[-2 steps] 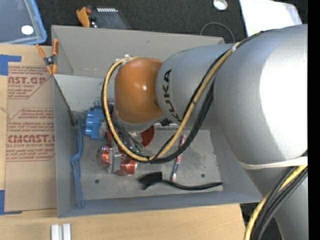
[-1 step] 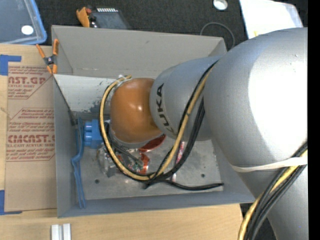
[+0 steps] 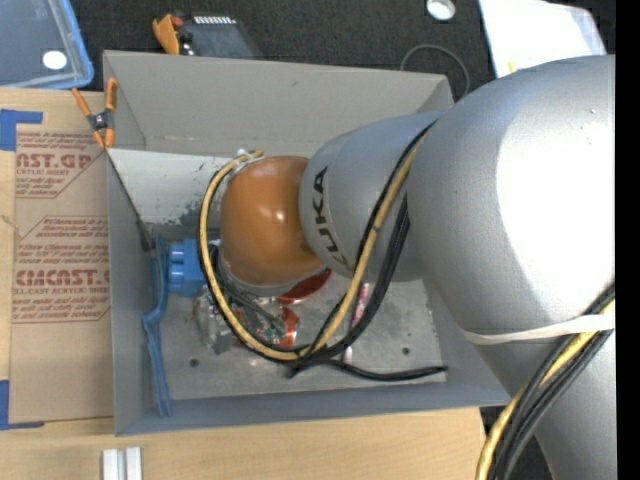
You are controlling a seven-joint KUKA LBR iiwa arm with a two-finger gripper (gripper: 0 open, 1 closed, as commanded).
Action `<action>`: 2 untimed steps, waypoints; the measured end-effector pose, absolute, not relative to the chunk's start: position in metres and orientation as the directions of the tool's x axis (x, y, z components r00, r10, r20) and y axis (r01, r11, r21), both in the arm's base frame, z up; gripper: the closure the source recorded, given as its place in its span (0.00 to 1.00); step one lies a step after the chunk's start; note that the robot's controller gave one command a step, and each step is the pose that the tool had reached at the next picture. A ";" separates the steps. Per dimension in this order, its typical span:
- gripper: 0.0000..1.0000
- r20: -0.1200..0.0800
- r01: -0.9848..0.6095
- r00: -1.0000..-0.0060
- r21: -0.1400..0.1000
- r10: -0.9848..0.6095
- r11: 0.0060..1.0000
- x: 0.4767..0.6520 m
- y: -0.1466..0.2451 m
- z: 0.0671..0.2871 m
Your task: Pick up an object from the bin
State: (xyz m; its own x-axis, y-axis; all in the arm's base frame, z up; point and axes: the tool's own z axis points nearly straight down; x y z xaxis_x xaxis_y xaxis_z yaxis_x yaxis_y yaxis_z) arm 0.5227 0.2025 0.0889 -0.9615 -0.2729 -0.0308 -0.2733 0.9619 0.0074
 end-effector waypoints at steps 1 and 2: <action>1.00 -0.028 -0.274 -0.961 0.008 -0.274 0.962 0.516 0.174 0.129; 1.00 -0.029 -0.235 -0.972 0.011 -0.235 0.972 0.539 0.167 0.154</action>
Offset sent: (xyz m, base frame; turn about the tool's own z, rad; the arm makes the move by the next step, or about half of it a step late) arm 0.0185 -0.0345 0.0660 0.0442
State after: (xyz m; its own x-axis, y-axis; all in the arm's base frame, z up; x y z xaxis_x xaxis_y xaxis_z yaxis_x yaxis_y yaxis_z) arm 0.5387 0.1672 0.1545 -0.9715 -0.2351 -0.0291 -0.2355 0.9718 0.0107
